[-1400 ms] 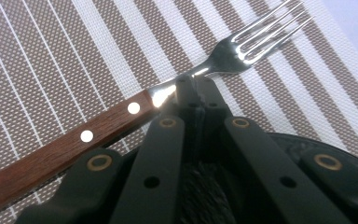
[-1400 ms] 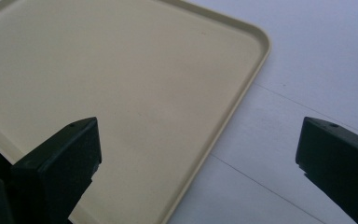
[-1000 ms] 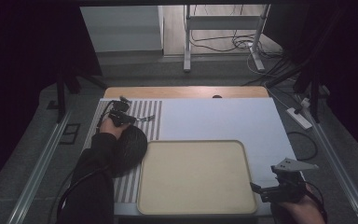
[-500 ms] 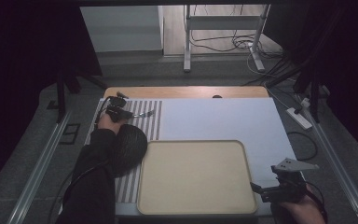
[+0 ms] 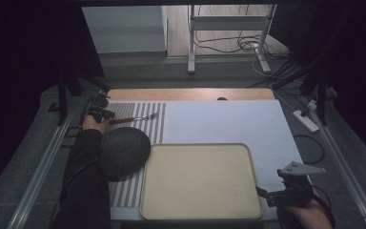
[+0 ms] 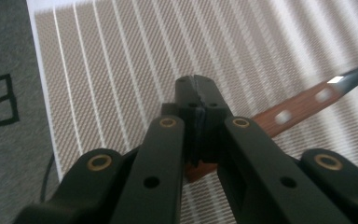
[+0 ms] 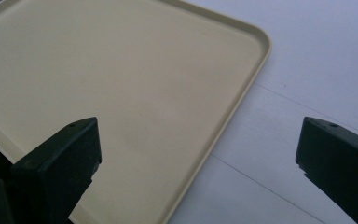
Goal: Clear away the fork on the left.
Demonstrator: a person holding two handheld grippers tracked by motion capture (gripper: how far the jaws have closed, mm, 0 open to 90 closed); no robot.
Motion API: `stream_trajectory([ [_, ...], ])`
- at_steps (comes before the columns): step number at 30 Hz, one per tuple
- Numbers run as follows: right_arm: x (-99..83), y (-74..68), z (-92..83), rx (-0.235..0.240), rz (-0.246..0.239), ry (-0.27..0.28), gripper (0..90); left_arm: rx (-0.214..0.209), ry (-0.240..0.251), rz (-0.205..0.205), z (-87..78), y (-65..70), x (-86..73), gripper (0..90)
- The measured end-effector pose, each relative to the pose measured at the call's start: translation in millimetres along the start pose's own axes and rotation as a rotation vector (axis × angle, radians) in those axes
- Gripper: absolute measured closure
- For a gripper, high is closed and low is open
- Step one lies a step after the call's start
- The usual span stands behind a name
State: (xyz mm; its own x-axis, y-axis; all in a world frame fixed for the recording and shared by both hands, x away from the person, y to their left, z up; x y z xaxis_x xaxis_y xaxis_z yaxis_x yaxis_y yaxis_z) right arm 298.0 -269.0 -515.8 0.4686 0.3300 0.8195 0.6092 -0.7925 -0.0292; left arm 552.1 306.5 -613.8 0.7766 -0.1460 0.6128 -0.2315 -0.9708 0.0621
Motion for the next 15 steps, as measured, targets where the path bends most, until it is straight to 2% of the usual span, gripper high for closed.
stream_trajectory([
  [2,-0.1,0.0,0.1,0.000,0.000,-0.001,0.6,-0.014,0.010,-0.010,-2.8,0.5,-5.9,89.1],
  [8,-0.2,-0.5,0.3,-0.001,0.000,-0.002,0.6,-0.038,0.004,0.001,-10.6,5.2,-16.4,89.0],
  [11,-0.2,-1.0,0.6,0.000,-0.003,-0.004,0.6,-0.072,-0.004,0.004,-16.4,12.0,-24.2,89.0],
  [15,-0.3,-1.1,0.6,0.000,-0.002,-0.005,0.7,-0.093,-0.016,0.013,-20.0,18.4,-28.8,89.0],
])
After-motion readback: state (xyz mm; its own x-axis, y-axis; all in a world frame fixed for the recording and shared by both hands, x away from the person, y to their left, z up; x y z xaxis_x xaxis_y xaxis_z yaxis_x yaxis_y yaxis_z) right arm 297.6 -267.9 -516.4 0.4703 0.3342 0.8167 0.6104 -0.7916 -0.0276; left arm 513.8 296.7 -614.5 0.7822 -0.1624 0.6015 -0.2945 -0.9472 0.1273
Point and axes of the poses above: each handheld gripper's, and its own axes: z roughly forward along the jaws, x roughly out of its top, y roughly to its right, the point moved 10 cm from there along z, roughly forward along the jaws, and after that the axes turned 9 degrees about y, right-handed, at the moved point
